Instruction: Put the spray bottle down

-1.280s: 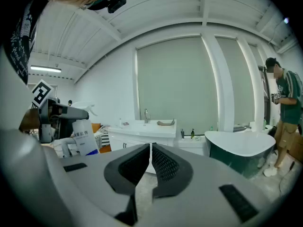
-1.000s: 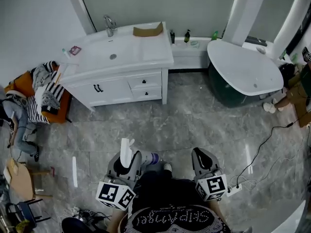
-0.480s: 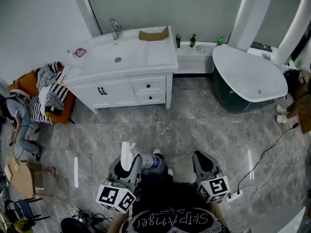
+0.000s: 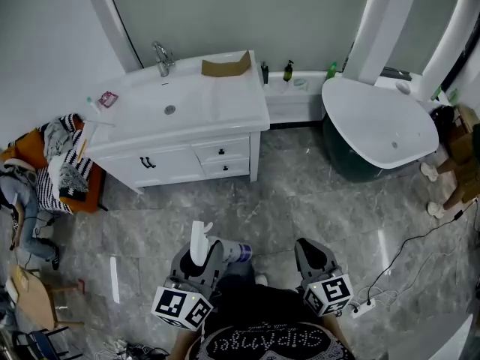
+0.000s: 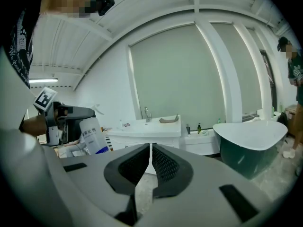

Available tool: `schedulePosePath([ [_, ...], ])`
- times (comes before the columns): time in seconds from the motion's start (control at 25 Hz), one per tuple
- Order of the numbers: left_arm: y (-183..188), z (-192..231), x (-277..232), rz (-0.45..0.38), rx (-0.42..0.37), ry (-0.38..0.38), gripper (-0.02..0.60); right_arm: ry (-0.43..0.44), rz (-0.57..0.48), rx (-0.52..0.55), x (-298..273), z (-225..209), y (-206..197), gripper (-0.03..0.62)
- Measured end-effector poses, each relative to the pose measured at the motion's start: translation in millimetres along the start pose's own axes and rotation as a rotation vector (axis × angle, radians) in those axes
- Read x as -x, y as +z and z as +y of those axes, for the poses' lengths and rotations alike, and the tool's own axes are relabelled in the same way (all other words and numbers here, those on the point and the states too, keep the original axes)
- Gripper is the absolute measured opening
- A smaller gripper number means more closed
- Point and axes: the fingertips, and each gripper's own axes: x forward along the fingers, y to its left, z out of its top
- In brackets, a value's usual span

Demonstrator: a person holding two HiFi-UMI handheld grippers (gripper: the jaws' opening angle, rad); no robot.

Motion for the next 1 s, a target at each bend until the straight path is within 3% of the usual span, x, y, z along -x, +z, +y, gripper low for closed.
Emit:
schedulePosePath([
  [0.4,76.4,81.2,-72.3,-0.007,-0.067,-0.046,0.151,0.017,-0.028,-0.002,-117.8,19.3,65.8,0.029],
  [0.72,96.3,124.9,-109.3,-0.003,-0.077,-0.051,0.152,0.011,0.011,-0.028,-165.7,23.4,64.9,0.029],
  [1.0,88.9,155.6,-144.6,0.044,-0.035,-0.006,0.152,0.012,0.049,-0.039,-204.2,2.7,67.1,0.029],
])
